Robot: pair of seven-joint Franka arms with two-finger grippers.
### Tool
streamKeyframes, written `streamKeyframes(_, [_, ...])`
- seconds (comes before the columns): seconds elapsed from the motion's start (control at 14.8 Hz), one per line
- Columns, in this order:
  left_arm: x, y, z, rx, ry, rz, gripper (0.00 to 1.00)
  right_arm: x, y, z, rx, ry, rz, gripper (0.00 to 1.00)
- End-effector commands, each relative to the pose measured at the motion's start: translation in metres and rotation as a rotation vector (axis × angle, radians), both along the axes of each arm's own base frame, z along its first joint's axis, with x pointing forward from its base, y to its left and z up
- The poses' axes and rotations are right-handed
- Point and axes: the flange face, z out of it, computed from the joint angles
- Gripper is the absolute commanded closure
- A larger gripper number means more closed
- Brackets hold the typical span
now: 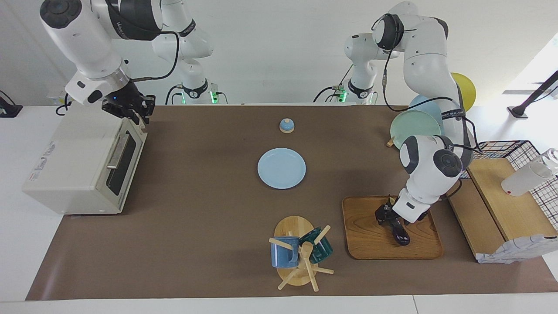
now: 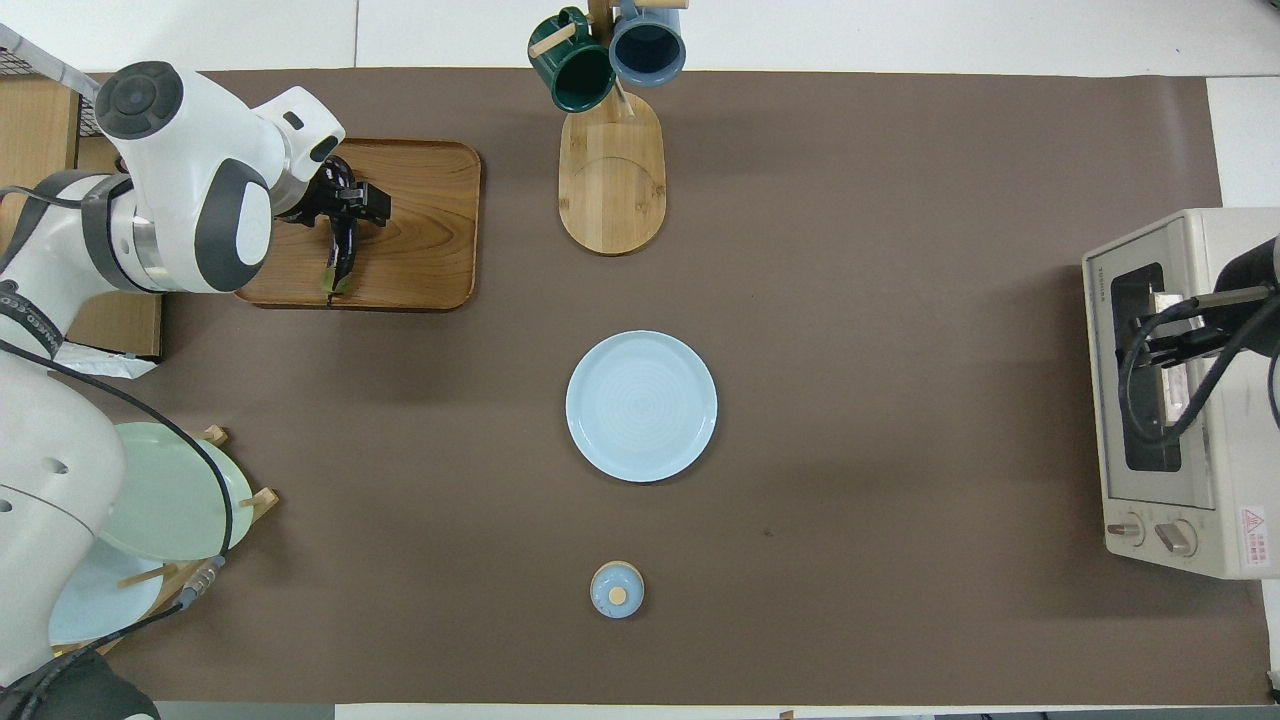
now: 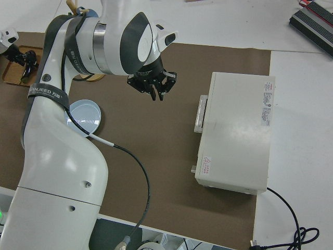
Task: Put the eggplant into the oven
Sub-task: 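Grasp the eggplant with the left gripper while the right gripper reaches the oven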
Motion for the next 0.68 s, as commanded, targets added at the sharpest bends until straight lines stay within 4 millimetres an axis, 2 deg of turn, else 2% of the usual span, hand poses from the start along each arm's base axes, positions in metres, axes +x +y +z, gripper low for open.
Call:
streamKeyframes(0.0, [-0.005,0.002,-0.004,0.024,-0.011,-0.04,0.22,-0.01,-0.005,0.001,0.01,0.022,0.003,1.0])
streamKeyframes(0.2, [-0.005,0.002,-0.003,0.024,-0.008,-0.042,0.31,-0.012,-0.01,-0.001,-0.02,-0.002,-0.017,1.0])
streamKeyframes(0.27, [-0.006,0.002,-0.004,0.025,-0.002,-0.042,0.35,-0.013,-0.006,-0.009,-0.057,-0.018,-0.005,1.0])
streamKeyframes(0.34, [-0.005,0.002,-0.002,0.026,0.001,-0.042,0.43,-0.016,0.005,-0.015,-0.108,-0.05,0.036,1.0])
streamKeyframes(0.41, [-0.004,0.004,0.002,0.028,0.008,-0.037,0.55,-0.016,0.015,-0.023,-0.125,-0.082,0.068,1.0])
streamKeyframes(0.47, [-0.002,0.006,0.009,0.03,0.017,-0.038,0.69,-0.016,0.013,-0.025,-0.125,-0.104,0.067,1.0])
streamKeyframes(0.54, [-0.002,0.006,0.014,0.033,0.048,-0.035,0.93,-0.017,0.01,-0.031,-0.132,-0.101,0.065,1.0])
streamKeyframes(0.61, [-0.001,0.005,0.02,0.03,0.069,-0.034,1.0,-0.018,0.007,-0.039,-0.156,-0.103,0.065,1.0])
